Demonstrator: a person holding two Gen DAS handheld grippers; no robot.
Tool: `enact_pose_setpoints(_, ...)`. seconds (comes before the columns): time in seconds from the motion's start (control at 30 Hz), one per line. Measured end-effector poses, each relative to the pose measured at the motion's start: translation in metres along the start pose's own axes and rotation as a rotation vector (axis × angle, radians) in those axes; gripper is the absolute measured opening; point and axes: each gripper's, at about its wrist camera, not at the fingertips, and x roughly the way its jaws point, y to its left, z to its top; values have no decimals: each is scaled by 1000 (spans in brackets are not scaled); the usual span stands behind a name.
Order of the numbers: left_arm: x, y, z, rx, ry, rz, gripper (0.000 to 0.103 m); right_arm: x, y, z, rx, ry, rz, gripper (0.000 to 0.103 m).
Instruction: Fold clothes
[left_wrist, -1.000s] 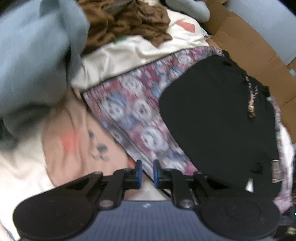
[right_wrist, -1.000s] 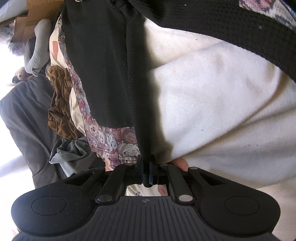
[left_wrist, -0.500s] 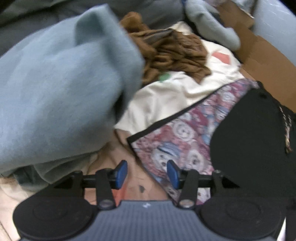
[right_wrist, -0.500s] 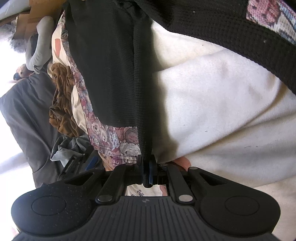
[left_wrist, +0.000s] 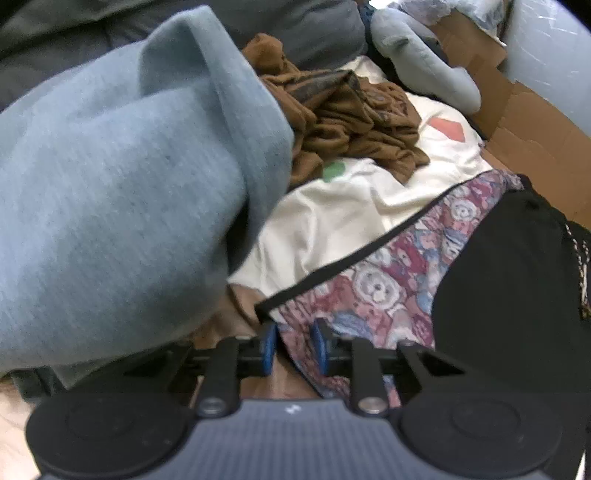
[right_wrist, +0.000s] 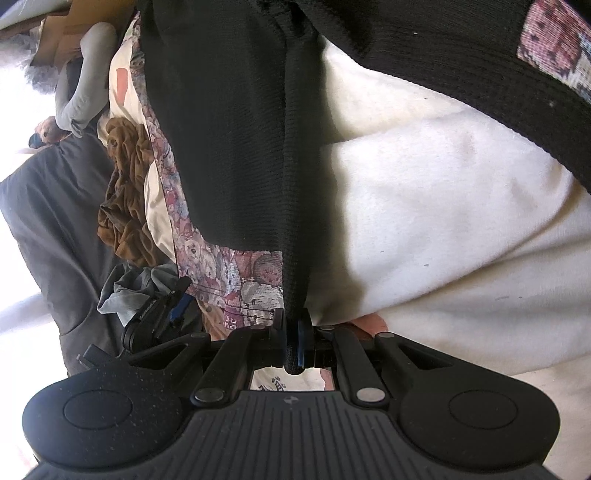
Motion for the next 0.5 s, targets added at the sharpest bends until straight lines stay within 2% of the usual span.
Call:
enact_pose_setpoints(0.03,-1,0,1,3,-6,3,11,0,-1,0,0,0,-1,3)
enact_pose_setpoints(0.13,-2,1,3,11,-23,10,2,0,-2,0,-2,1,-6,3)
enact_pose_setpoints(0.3,-3,-4,3,63,-39,58,0,-1,-3,0,-9,2,-8,3)
enact_pose_setpoints(0.5,-2,-2,7,51,-52,91,0,-3,0,-2,-50,-8,-38,1)
